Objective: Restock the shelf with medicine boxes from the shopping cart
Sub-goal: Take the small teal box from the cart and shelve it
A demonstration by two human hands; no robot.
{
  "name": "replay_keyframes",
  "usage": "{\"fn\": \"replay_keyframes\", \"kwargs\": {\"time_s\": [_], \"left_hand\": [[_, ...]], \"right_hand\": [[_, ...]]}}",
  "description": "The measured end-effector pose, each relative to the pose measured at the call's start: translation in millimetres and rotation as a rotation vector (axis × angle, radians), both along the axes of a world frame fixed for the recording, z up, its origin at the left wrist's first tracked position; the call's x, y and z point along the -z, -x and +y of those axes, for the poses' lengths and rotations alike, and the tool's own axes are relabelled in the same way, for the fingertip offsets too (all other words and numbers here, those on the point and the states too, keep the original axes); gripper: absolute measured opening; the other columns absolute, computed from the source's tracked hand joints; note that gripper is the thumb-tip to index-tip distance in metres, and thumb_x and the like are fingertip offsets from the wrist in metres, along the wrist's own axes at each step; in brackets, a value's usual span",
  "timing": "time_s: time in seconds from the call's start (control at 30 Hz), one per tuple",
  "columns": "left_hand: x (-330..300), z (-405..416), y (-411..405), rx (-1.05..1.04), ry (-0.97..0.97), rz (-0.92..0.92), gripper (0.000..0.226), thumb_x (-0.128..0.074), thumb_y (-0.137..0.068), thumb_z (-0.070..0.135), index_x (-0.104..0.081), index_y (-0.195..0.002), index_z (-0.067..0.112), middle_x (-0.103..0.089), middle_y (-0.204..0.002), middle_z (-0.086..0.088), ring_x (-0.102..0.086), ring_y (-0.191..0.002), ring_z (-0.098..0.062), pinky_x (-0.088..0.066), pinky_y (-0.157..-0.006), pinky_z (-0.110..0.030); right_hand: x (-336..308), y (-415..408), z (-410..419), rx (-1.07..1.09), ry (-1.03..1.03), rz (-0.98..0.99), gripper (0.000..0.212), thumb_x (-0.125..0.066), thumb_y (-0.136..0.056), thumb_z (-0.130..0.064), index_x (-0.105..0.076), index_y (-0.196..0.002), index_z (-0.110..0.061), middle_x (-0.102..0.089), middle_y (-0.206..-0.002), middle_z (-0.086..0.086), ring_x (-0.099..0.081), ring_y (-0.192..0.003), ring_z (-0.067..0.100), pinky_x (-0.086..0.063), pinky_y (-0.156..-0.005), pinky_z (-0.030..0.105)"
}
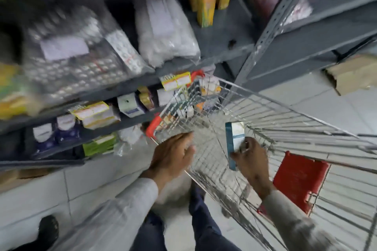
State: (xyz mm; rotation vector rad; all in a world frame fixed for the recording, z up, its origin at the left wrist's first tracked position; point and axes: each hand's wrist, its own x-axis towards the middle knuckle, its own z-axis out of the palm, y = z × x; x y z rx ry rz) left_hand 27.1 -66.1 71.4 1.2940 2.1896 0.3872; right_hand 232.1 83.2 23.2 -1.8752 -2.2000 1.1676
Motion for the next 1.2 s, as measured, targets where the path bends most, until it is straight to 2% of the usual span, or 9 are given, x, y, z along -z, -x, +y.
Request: {"fn": "replay_keyframes", "kwargs": {"time_s": [0.1, 0.27, 0.4, 0.47, 0.53, 0.6, 0.7, 0.93, 1.2], "left_hand": [[-74.4, 0.8, 22.7, -0.103, -0.233, 0.061, 0.047, -0.046, -0.1, 0.046, -0.055, -0.143, 0.028, -0.061, -0.144, 0.006, -0.051, -0.134, -0.009, -0.032, -0.108, -0.016], [-223.2, -13.2, 85.0, -0.296, -0.661, 0.324, 0.039, -0.057, -0.095, 0.035, -0.065, -0.132, 0.03, -0.066, -0.132, 0.015, -0.059, -0.122, -0.001, -0.038, -0.105, -0.013], [-318.4, -33.4, 133.7, -0.388, -0.948, 0.575, 0.037, -0.061, -0.094, 0.023, -0.068, -0.129, 0.018, -0.069, -0.13, 0.003, -0.062, -0.123, -0.012, -0.043, -0.109, -0.024], [-346.8, -41.9, 159.0, -0.441, -0.999, 0.648, 0.038, -0.058, -0.094, 0.016, -0.066, -0.131, 0.012, -0.069, -0.131, -0.004, -0.06, -0.125, -0.017, -0.037, -0.111, -0.019], [-363.4, -46.2, 183.9, -0.5, -0.929, 0.68, 0.042, -0.05, -0.095, 0.015, -0.062, -0.135, 0.008, -0.064, -0.138, -0.01, -0.055, -0.132, -0.022, -0.031, -0.115, -0.02], [-368.6, -45.8, 202.1, -0.548, -0.771, 0.665, 0.046, -0.044, -0.097, 0.016, -0.056, -0.14, 0.006, -0.057, -0.146, -0.015, -0.05, -0.139, -0.028, -0.034, -0.118, -0.037], [-357.0, -42.2, 216.7, -0.546, -0.586, 0.724, 0.044, -0.046, -0.095, 0.017, -0.059, -0.134, 0.0, -0.063, -0.136, -0.024, -0.061, -0.126, -0.04, -0.046, -0.107, -0.053], [-333.5, -40.6, 234.3, -0.443, -0.424, 0.847, 0.053, -0.034, -0.096, 0.035, -0.072, -0.117, 0.005, -0.073, -0.123, -0.017, -0.069, -0.114, -0.032, -0.052, -0.102, -0.046], [-328.1, -38.9, 238.3, -0.454, -0.414, 0.84, 0.06, -0.025, -0.099, 0.04, -0.069, -0.128, 0.01, -0.068, -0.134, -0.012, -0.064, -0.125, -0.027, -0.045, -0.112, -0.044]], "right_hand": [[-93.0, 27.5, 3.5, -0.031, -0.148, 0.127, 0.035, -0.08, -0.063, -0.025, -0.053, -0.084, -0.031, -0.063, -0.079, -0.007, -0.059, -0.07, 0.02, -0.043, -0.059, 0.031], [-227.6, 82.6, 11.9, -0.096, -0.396, 0.453, 0.054, -0.085, -0.061, -0.026, -0.057, -0.106, -0.041, -0.065, -0.095, -0.011, -0.062, -0.081, 0.015, -0.052, -0.072, 0.038], [-324.0, 139.3, 20.2, -0.136, -0.556, 0.677, 0.057, -0.086, -0.065, -0.024, -0.058, -0.114, -0.035, -0.07, -0.103, -0.005, -0.068, -0.087, 0.017, -0.057, -0.075, 0.041], [-367.3, 166.0, 22.1, -0.146, -0.62, 0.781, 0.056, -0.086, -0.066, -0.024, -0.057, -0.111, -0.039, -0.071, -0.101, -0.005, -0.068, -0.086, 0.018, -0.057, -0.075, 0.04], [-401.7, 191.8, 26.9, -0.149, -0.677, 0.831, 0.056, -0.087, -0.066, -0.027, -0.06, -0.114, -0.032, -0.072, -0.103, -0.003, -0.069, -0.087, 0.017, -0.056, -0.078, 0.038], [-429.6, 216.7, 34.0, -0.142, -0.723, 0.869, 0.057, -0.087, -0.065, -0.032, -0.061, -0.116, -0.029, -0.072, -0.102, -0.005, -0.069, -0.087, 0.013, -0.057, -0.079, 0.033], [-458.7, 249.7, 45.1, -0.133, -0.744, 0.907, 0.05, -0.086, -0.065, -0.034, -0.054, -0.104, -0.039, -0.07, -0.096, -0.013, -0.068, -0.082, 0.001, -0.054, -0.073, 0.021], [-450.3, 294.4, 81.8, -0.088, -0.807, 0.787, 0.053, -0.083, -0.073, -0.034, -0.053, -0.117, -0.026, -0.063, -0.111, -0.004, -0.06, -0.098, 0.019, -0.046, -0.08, 0.032], [-420.7, 297.3, 92.8, -0.043, -0.82, 0.739, 0.06, -0.082, -0.075, -0.031, -0.044, -0.122, -0.025, -0.063, -0.118, 0.002, -0.063, -0.107, 0.025, -0.055, -0.089, 0.041]]}}
